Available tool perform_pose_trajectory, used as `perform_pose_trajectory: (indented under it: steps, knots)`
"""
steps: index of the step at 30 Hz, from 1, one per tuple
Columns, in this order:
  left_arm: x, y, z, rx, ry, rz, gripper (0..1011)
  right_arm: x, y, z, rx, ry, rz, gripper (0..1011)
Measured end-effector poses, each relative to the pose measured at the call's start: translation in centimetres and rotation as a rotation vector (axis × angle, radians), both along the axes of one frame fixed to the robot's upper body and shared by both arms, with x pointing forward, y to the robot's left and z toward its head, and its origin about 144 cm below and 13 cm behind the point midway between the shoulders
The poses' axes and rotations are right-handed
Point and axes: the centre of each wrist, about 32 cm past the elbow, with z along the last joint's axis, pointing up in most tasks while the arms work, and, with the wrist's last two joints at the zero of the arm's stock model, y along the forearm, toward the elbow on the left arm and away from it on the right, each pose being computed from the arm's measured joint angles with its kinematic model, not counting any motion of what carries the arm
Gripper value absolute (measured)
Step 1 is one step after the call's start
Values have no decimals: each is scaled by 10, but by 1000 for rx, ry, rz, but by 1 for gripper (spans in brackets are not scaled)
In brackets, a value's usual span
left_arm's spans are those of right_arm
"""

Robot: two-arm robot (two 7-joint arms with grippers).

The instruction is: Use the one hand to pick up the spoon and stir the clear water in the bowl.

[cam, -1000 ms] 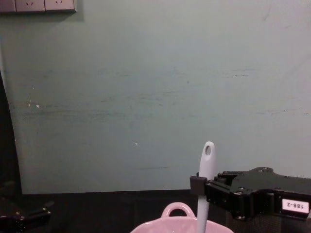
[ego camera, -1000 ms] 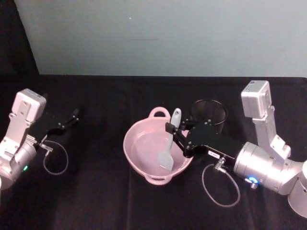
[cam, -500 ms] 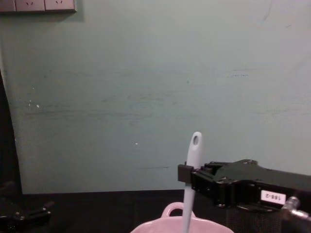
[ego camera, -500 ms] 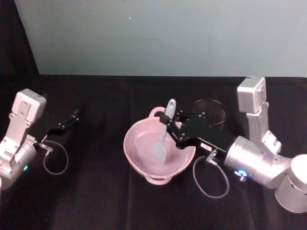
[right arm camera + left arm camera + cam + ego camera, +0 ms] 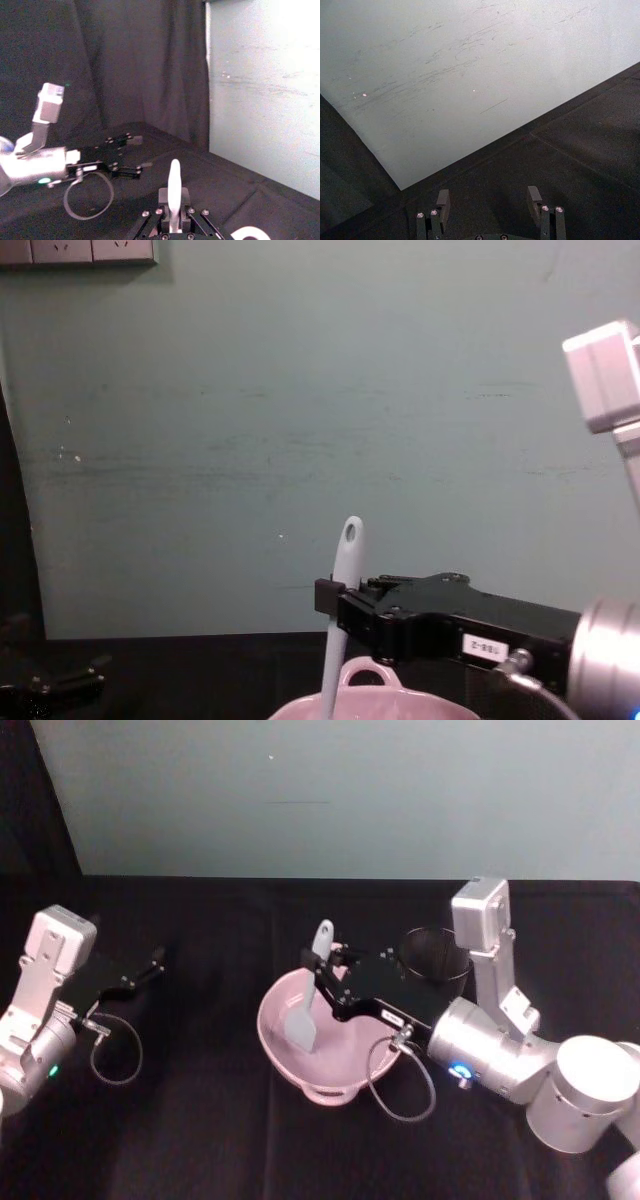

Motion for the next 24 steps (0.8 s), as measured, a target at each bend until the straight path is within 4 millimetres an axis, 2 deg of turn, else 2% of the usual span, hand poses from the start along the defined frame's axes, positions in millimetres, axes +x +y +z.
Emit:
perform_pose_trajectory:
  steps: [11, 17, 24]
  knots:
    - [0, 0, 0, 0, 0, 0, 1011, 19, 13, -11, -10, -45, -104, 120]
    - [0, 0, 0, 0, 0, 0, 1011, 24, 7, -11, -34, -64, -164, 120]
    - [0, 0, 0, 0, 0, 0, 1011, 16, -5, -5, -63, -80, -187, 120]
